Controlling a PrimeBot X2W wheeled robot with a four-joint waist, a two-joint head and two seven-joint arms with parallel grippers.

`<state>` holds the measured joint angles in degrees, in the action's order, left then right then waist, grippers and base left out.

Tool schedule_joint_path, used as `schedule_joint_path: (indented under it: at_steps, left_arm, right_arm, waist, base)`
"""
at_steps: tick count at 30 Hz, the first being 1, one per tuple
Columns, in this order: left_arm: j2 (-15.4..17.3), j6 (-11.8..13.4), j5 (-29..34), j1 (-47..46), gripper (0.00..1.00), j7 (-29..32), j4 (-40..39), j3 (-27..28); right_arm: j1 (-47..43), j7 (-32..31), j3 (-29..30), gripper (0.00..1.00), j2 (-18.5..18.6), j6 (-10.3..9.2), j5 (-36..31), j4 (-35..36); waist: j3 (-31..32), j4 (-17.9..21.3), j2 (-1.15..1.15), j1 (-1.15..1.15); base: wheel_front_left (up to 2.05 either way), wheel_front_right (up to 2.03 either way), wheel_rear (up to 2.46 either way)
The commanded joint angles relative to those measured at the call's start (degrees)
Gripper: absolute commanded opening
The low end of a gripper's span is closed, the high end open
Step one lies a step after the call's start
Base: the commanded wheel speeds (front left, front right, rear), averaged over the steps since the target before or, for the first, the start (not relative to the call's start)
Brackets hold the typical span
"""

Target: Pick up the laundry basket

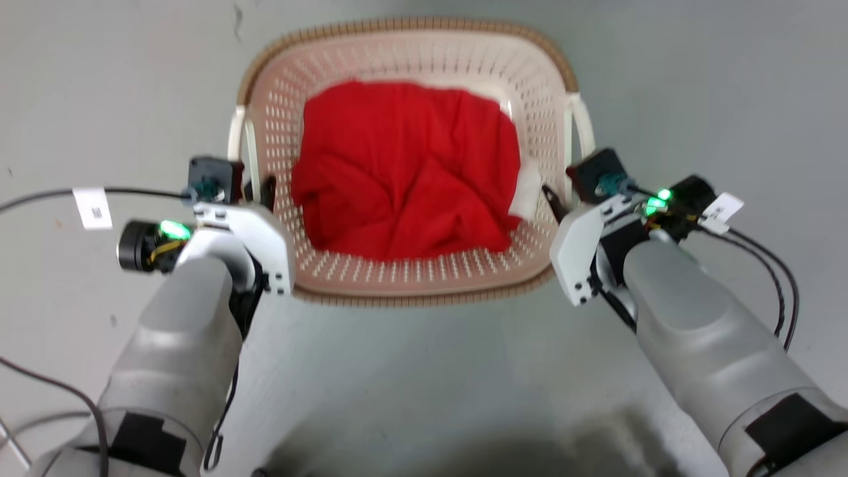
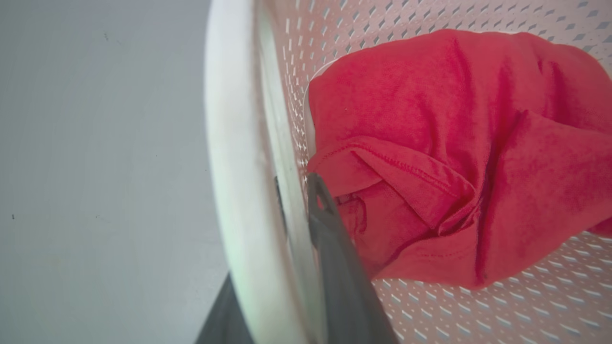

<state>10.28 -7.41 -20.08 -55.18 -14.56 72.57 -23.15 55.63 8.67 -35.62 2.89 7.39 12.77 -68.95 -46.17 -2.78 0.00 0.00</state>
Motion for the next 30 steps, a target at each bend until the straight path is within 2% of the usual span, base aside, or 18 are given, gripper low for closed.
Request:
schedule_joint_path:
  at_steps: [1,17,30]
  left_arm:
    - [0.19,-0.09,-0.75,1.92,0.0,0.47,0.26,-1.02]
    - [1.13,-0.09,-10.26,13.2,0.0,8.53,-1.03,-8.87]
    - [1.45,-0.1,-16.81,19.12,0.0,15.53,-3.04,-15.58]
  right_arm:
    - [-1.29,-0.31,-1.44,0.0,-0.04,0.18,0.83,0.66]
    - [-10.99,-7.54,-10.16,0.0,0.04,0.17,10.12,0.5]
    - [-16.9,-12.44,-14.81,0.0,0.03,0.17,16.77,-1.27]
  waist:
    - [4.23,0.93,0.0,0.0]
    - [22.56,2.72,0.0,0.0]
    - [34.5,3.85,0.0,0.0]
  base:
    - [0.0,0.0,0.0]
    - [0.0,0.0,0.0]
    - [0.0,0.0,0.0]
